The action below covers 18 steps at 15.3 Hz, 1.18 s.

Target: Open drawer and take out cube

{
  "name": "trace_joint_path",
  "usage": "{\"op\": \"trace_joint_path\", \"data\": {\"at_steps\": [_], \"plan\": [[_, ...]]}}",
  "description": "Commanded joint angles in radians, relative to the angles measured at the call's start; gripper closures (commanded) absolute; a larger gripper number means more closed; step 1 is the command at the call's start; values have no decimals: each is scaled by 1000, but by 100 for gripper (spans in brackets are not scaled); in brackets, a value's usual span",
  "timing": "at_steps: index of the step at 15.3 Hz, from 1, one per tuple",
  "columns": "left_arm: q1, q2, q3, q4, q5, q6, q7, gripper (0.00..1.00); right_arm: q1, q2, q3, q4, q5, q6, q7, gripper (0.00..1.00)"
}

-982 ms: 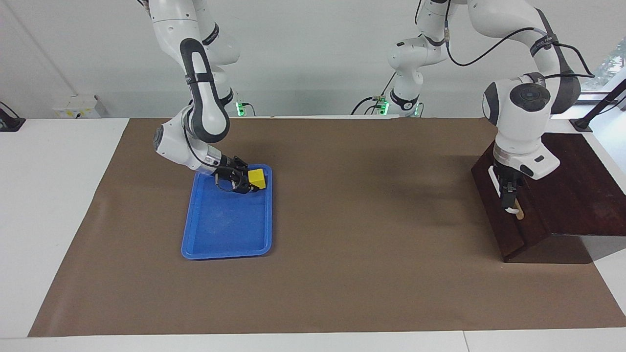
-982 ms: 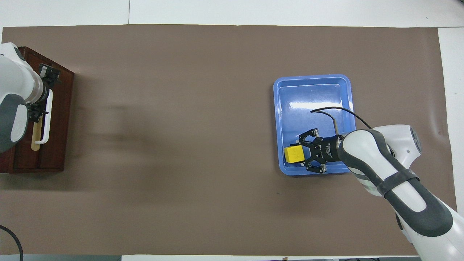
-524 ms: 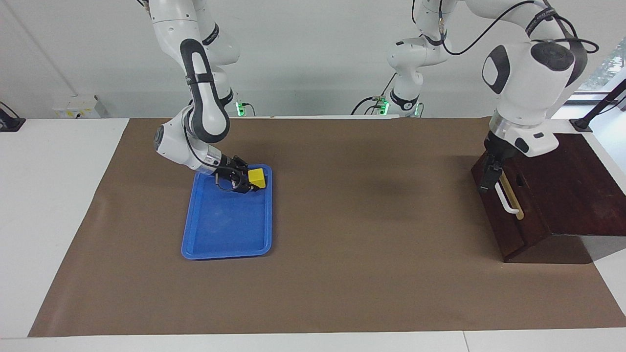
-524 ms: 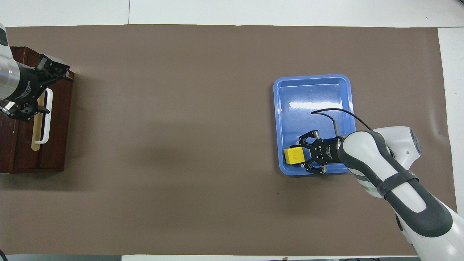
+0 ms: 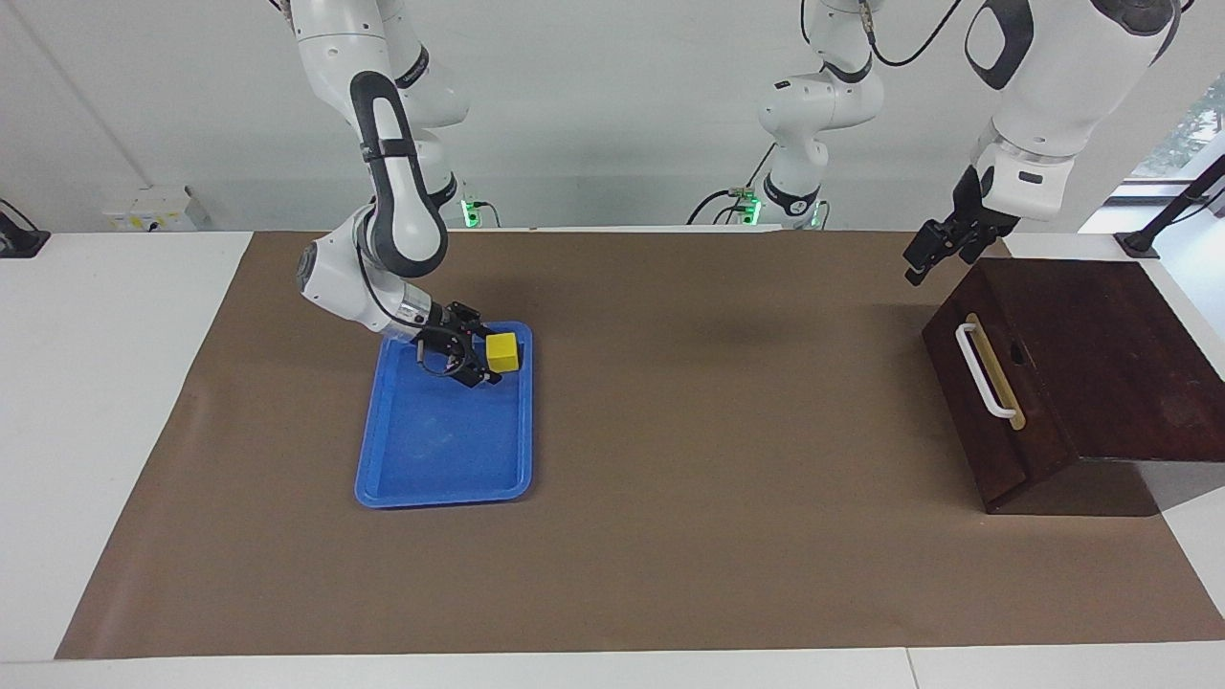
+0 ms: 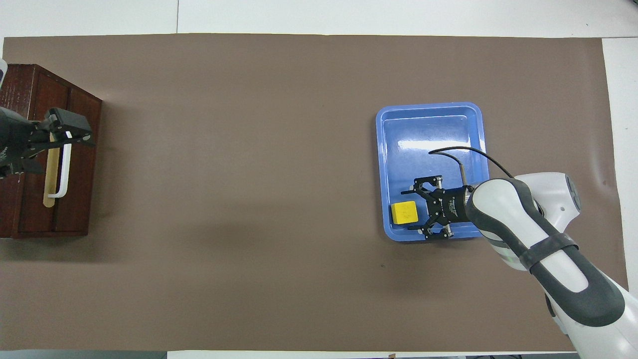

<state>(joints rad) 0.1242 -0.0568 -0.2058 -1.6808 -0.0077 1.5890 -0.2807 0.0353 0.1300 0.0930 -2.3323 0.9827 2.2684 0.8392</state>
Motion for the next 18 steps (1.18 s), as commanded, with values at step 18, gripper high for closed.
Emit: {"op": "trace_joint_path", "data": {"at_steps": [18], "plan": [[-31, 31, -10, 19, -58, -50, 155, 0, -147, -125, 4, 667, -1027, -597, -753, 0]]}}
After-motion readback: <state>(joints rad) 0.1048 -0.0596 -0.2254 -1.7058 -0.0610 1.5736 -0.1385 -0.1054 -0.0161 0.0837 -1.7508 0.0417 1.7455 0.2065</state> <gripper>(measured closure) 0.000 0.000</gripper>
